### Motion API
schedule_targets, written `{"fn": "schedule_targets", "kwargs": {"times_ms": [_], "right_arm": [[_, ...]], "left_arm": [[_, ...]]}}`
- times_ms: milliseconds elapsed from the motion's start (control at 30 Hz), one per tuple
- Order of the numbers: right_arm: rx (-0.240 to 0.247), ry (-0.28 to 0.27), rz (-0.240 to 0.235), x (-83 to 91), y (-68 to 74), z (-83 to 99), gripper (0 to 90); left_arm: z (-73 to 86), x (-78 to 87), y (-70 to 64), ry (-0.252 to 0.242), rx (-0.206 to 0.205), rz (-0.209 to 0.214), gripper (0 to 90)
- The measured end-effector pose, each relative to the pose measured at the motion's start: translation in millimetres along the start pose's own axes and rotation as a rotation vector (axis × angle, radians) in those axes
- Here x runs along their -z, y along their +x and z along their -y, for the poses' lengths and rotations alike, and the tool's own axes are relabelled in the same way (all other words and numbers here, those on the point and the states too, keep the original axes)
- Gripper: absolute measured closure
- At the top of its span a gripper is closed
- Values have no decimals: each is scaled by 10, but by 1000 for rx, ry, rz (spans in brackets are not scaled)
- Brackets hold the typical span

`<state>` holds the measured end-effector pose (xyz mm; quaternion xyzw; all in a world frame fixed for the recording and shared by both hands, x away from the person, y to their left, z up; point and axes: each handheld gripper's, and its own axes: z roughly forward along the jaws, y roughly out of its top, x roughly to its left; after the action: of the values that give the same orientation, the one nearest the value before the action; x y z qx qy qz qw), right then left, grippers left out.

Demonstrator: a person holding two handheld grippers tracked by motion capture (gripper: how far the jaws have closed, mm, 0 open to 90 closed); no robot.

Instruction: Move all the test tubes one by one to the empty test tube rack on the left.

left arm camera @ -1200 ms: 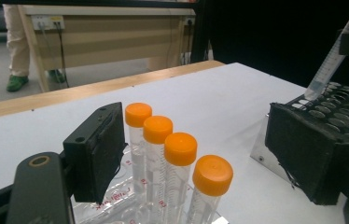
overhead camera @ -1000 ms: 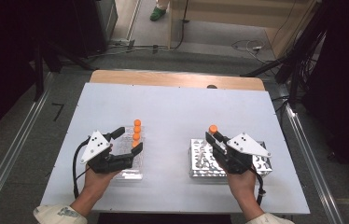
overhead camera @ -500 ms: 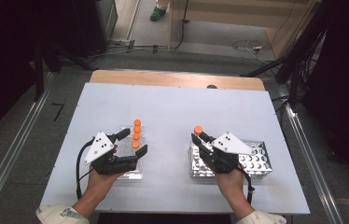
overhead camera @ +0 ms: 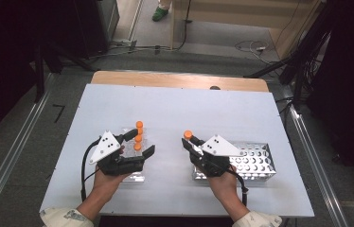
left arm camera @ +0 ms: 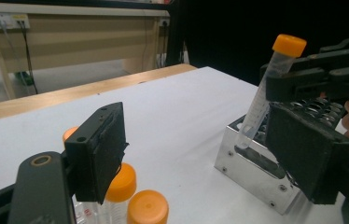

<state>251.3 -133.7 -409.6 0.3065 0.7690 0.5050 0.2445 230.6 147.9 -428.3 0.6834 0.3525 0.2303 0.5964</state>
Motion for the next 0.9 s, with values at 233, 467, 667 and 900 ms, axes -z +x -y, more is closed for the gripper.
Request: {"fn": "schedule_targets", "kwargs": {"times_ms": [233, 467, 667, 900], "right_arm": [[25, 24, -36, -116, 109, 6, 722], [43, 50, -73, -242, 229, 19, 722], [55, 70, -101, -321, 311, 35, 722], [62, 78, -126, -356, 383, 38, 722]], "left_arm": [[-47, -59, -30, -2, -3, 22, 247], [-54, -120, -54, 10, -13, 55, 297], [-66, -161, -101, 14, -27, 93, 357], [-60, -196, -140, 26, -38, 130, 440]]}}
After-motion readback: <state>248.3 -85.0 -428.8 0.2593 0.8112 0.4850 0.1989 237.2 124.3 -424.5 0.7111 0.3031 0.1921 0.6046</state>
